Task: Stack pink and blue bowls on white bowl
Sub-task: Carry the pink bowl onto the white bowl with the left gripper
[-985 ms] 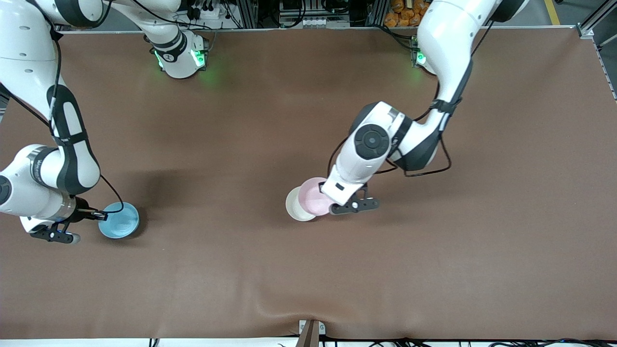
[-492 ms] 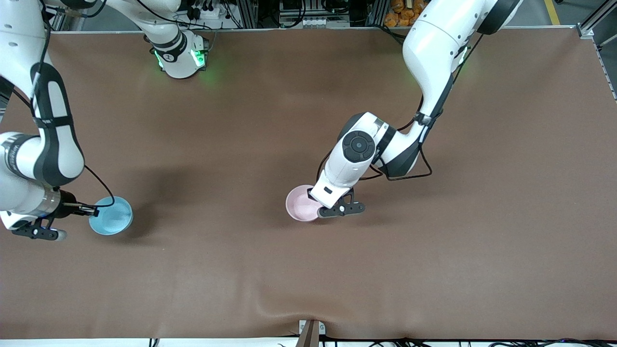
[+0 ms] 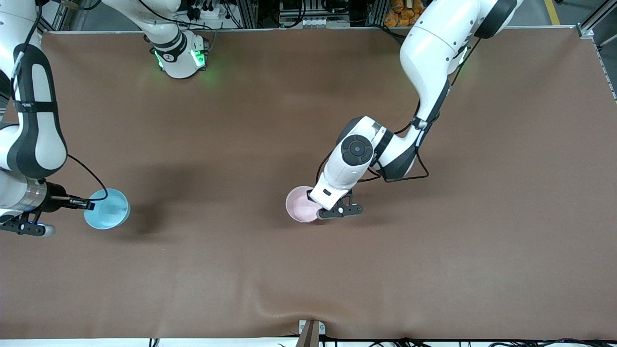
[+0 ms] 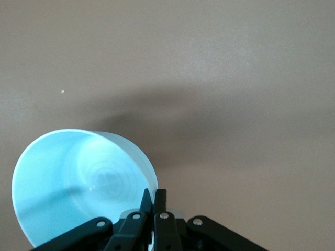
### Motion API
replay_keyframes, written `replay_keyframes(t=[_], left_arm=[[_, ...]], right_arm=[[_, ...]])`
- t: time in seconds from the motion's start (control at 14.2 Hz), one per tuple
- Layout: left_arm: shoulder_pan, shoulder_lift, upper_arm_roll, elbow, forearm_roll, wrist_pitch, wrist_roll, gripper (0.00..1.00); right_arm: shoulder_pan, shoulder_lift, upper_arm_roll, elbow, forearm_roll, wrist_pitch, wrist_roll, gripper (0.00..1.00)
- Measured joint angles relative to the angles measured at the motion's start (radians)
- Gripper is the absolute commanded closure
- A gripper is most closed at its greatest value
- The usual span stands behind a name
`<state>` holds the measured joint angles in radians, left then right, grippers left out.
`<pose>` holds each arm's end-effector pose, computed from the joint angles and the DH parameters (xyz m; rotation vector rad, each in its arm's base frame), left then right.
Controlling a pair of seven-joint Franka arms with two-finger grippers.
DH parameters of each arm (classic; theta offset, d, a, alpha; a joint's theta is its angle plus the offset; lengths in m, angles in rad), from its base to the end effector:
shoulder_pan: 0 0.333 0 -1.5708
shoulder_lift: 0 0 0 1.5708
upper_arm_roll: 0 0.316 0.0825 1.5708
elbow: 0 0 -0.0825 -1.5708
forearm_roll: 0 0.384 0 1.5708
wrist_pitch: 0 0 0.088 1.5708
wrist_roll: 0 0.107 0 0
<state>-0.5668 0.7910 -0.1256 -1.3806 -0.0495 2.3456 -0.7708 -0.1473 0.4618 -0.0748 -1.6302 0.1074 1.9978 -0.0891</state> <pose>0.5915 -0.4638 0.2607 2.9202 0.2266 0.0738 0.6527 -0.1349 0.3455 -3.0517 0.2689 0.1252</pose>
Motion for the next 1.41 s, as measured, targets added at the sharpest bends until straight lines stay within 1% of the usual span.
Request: replay_keyframes(t=[0.56, 0.63, 0.7, 0.77, 0.84, 1.06, 1.27, 1.41], left_arm=[[-0.013, 0.028, -0.001, 0.000, -0.003, 0.002, 0.000, 1.00], [-0.014, 0.028, -0.001, 0.000, -0.003, 0.002, 0.000, 0.86], [-0.015, 0.029, -0.001, 0.000, -0.003, 0.002, 0.000, 0.55], [-0.015, 0.032, -0.001, 0.000, -0.004, 0.002, 0.000, 0.18], [-0.015, 0.035, -0.001, 0.000, -0.008, 0.004, 0.000, 0.00], [-0.014, 0.041, 0.000, 0.002, -0.023, 0.015, 0.000, 0.00], [-0.008, 0.036, 0.005, 0.026, -0.023, 0.019, 0.000, 0.00], [0.004, 0.009, 0.018, 0.039, -0.023, -0.001, 0.000, 0.00]], right_arm=[[0.030, -0.053, 0.005, 0.002, 0.088, -0.158, 0.023, 1.00], [0.043, -0.061, 0.006, 0.002, 0.089, -0.169, 0.036, 1.00], [0.058, -0.067, 0.007, 0.001, 0.090, -0.176, 0.052, 1.00], [0.076, -0.072, 0.007, -0.001, 0.091, -0.180, 0.068, 1.00], [0.093, -0.075, 0.008, -0.006, 0.099, -0.182, 0.084, 1.00], [0.150, -0.082, 0.009, -0.037, 0.171, -0.183, 0.115, 1.00], [0.219, -0.089, 0.012, -0.050, 0.191, -0.183, 0.180, 1.00], [0.276, -0.091, 0.013, -0.053, 0.229, -0.181, 0.219, 1.00]])
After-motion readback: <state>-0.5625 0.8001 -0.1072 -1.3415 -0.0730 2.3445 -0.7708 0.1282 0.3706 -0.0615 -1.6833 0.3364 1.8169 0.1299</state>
